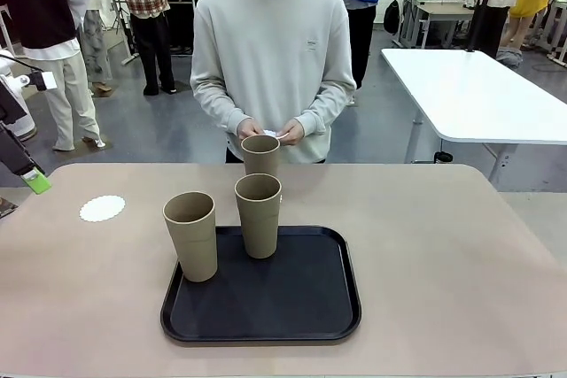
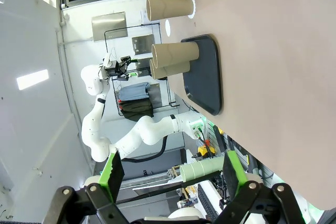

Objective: Place coasters on the table and set cups on them.
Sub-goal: Take one Reusable plastic cup from the Flat Tray and place it on a coaster set by the human.

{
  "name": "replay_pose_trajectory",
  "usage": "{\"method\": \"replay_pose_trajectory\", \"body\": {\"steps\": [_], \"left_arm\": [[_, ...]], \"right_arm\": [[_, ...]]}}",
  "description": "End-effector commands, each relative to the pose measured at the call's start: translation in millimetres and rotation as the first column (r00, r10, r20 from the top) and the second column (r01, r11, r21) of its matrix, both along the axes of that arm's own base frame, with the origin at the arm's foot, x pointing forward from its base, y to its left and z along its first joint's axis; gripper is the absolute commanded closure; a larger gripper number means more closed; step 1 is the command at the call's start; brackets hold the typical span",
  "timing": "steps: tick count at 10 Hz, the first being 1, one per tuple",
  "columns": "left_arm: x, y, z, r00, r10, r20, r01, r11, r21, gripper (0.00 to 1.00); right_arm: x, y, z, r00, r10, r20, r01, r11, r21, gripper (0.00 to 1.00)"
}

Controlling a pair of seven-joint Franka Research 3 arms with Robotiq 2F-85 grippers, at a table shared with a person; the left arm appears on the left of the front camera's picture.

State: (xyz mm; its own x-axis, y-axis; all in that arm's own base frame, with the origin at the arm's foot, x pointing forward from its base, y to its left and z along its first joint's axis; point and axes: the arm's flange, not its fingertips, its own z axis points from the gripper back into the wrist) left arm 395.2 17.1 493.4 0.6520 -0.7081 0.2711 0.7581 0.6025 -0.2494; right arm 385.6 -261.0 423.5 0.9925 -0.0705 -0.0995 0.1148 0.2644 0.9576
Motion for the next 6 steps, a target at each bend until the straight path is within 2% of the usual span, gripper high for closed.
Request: {"method": "replay_pose_trajectory", "body": {"steps": [1,2,4,5,6], "left_arm": [[1.9,-3.3,0.7,1.0,0.002,0.017,-0.002,1.0,0.011,0.0],[0.0,0.0,0.0,1.0,0.0,0.0,0.0,1.0,0.0,0.0],[18.4,-19.5,-28.5,0.975,-0.17,0.147,0.192,0.969,-0.153,0.0],[19.8,-25.8,-39.2,0.945,-0.21,0.25,0.269,0.936,-0.228,0.0],[12.4,-29.3,-47.4,0.892,-0.228,0.39,0.349,0.896,-0.275,0.0]], "right_arm": [[-2.0,0.0,0.3,1.0,0.004,-0.004,-0.004,1.0,-0.003,0.0],[-2.0,0.0,0.3,1.0,0.004,-0.004,-0.004,1.0,-0.003,0.0],[-2.0,0.0,0.3,1.0,0.004,-0.004,-0.004,1.0,-0.003,0.0],[-2.0,0.0,0.3,1.0,0.004,-0.004,-0.004,1.0,-0.003,0.0],[-2.0,0.0,0.3,1.0,0.004,-0.004,-0.004,1.0,-0.003,0.0]]}}
